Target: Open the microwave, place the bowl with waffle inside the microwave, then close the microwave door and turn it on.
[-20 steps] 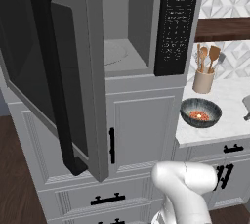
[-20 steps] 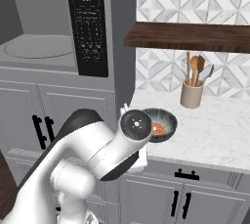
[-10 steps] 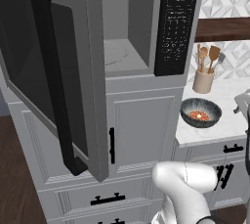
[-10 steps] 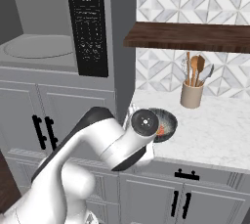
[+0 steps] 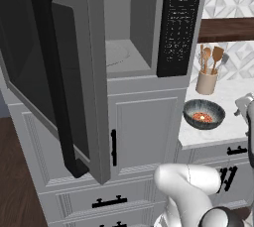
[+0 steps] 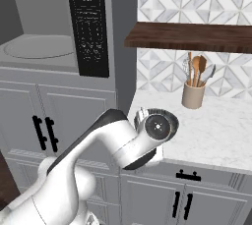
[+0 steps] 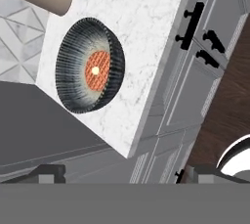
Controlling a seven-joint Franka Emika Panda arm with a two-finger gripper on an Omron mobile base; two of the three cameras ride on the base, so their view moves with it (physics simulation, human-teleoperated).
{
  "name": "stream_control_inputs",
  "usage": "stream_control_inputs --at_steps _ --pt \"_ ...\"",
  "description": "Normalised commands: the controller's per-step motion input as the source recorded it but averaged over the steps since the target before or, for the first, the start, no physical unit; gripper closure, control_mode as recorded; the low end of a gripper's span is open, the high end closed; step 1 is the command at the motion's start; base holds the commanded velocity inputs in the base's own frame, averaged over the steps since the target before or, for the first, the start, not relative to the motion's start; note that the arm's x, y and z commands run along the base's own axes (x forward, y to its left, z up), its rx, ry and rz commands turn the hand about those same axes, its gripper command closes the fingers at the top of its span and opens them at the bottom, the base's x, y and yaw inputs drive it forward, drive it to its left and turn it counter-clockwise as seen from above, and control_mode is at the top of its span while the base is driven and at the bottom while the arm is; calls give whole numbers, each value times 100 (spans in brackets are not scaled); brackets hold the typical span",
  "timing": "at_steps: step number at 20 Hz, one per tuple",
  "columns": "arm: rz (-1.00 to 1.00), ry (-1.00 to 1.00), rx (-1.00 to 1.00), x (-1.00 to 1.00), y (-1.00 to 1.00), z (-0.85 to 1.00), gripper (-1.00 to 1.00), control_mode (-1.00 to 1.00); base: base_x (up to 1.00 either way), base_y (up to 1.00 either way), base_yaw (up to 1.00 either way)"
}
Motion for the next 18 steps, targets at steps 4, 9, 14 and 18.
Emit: stream_control_inputs --at_steps 4,9,14,18 --pt "2 1 1 37 -4 -23 -100 -100 0 0 0" --pt "1 2 3 31 -6 -24 -100 -100 0 0 0" --pt "0 0 3 31 -6 -20 -100 -100 0 0 0" --pt "0 2 0 36 -1 -16 -100 -100 0 0 0"
